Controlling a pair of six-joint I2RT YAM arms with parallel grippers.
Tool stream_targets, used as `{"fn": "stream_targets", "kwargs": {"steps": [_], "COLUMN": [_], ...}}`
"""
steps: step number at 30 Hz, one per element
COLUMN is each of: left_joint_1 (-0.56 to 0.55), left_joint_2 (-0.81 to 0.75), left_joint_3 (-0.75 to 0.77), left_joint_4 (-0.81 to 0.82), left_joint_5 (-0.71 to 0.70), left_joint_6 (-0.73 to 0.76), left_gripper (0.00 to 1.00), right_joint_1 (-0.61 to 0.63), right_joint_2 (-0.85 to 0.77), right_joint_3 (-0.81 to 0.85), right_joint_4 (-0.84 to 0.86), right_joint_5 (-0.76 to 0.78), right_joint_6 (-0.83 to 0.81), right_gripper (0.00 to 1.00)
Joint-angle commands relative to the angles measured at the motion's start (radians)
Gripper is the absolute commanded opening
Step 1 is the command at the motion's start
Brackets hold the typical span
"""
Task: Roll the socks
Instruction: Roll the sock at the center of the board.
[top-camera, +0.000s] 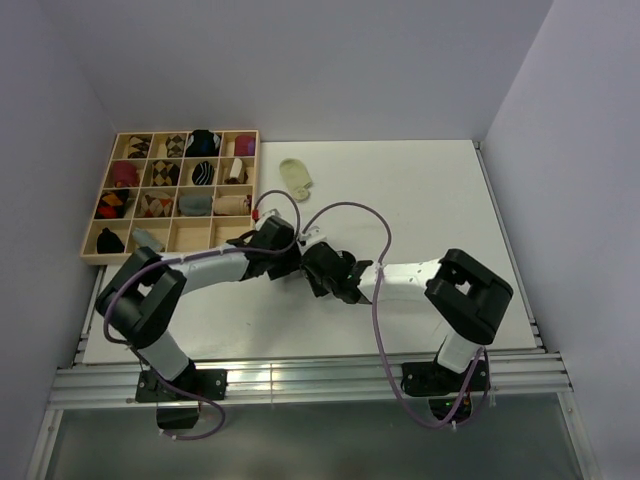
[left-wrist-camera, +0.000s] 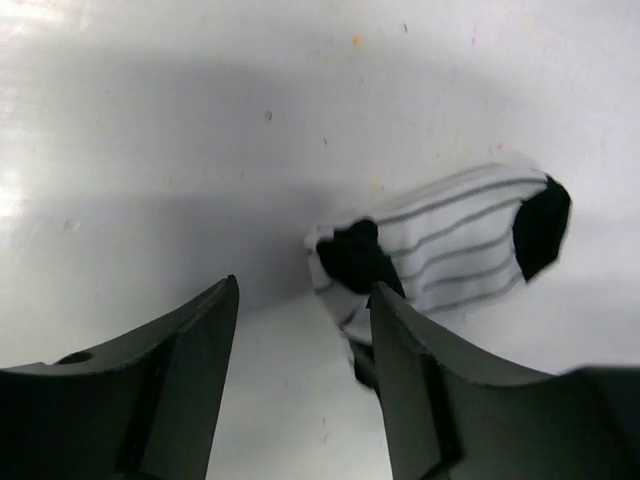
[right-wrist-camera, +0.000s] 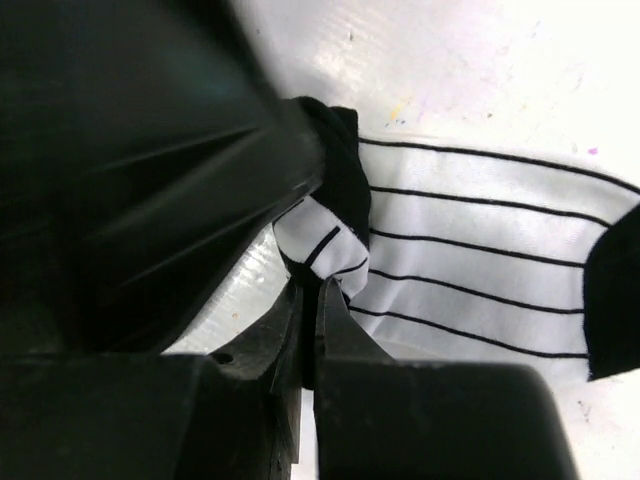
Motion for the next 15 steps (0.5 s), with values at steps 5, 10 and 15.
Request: {"fn": "stream_targets", "kwargs": {"steps": [5,10,15], "left_joint_1": [0.035,0.037,0.035], "left_joint_2": [-0.255,-0.393,-0.447], "left_joint_3": [-0.081,-0.177,-0.242], "left_joint_4": [-0.012,0.043,0.083], "left_joint_5": [0.021,0.019,0.061], "left_joint_6": [-0.047,-0.079,-0.102], "left_gripper": [0.71,0.8,0.83], "right_joint_1": [-0.062,-0.168,-0.277], "right_joint_2": [-0.069,-0.122,-0.103], "right_joint_3": [-0.006,-0.064,-0.152], "right_joint_4": [-0.097,0.022,0.219], "right_joint_5": [-0.267,-0.564,-0.824], "right_joint_6": [0.054,0.15,0.253], "right_gripper": [0.0,0.0,0.0]}}
